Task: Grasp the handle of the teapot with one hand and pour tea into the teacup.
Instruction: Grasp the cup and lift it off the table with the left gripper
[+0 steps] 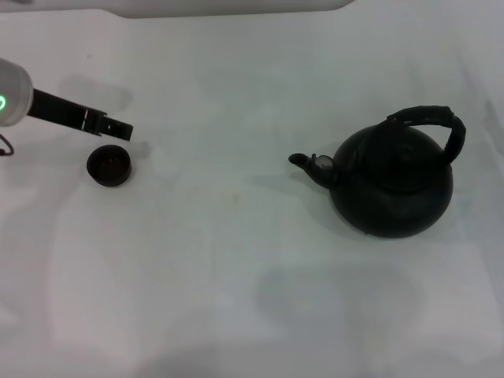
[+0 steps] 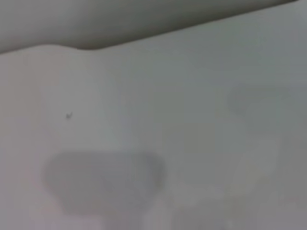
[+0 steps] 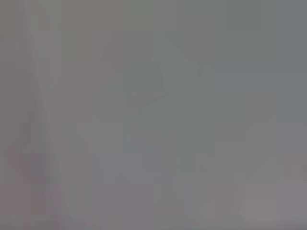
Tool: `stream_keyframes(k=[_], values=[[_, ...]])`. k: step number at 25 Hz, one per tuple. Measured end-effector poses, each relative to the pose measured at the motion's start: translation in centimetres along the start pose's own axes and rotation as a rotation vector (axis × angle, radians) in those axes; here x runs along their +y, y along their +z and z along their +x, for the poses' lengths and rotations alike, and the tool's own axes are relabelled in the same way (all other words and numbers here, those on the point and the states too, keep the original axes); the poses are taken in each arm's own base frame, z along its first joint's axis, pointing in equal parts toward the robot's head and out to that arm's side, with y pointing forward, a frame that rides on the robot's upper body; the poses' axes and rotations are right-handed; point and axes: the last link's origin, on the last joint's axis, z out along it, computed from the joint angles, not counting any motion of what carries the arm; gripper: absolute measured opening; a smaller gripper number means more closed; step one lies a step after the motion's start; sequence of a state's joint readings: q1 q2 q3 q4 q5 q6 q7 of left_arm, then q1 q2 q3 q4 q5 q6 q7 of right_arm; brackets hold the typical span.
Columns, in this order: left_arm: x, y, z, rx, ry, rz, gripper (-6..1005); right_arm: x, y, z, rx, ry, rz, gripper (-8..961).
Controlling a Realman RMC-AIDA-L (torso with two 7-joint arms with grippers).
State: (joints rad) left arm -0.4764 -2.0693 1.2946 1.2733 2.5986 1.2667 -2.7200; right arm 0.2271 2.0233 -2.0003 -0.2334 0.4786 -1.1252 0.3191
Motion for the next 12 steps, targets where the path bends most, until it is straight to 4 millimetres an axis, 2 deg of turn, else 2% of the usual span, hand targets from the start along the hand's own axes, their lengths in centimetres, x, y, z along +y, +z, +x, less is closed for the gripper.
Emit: stream_keyframes(k=[12], values=[[0.11,0.86,-0.50,-0.046,0.005,-0.009,887,0.07,0.00,0.04,0.001,0.001,0.000,861]])
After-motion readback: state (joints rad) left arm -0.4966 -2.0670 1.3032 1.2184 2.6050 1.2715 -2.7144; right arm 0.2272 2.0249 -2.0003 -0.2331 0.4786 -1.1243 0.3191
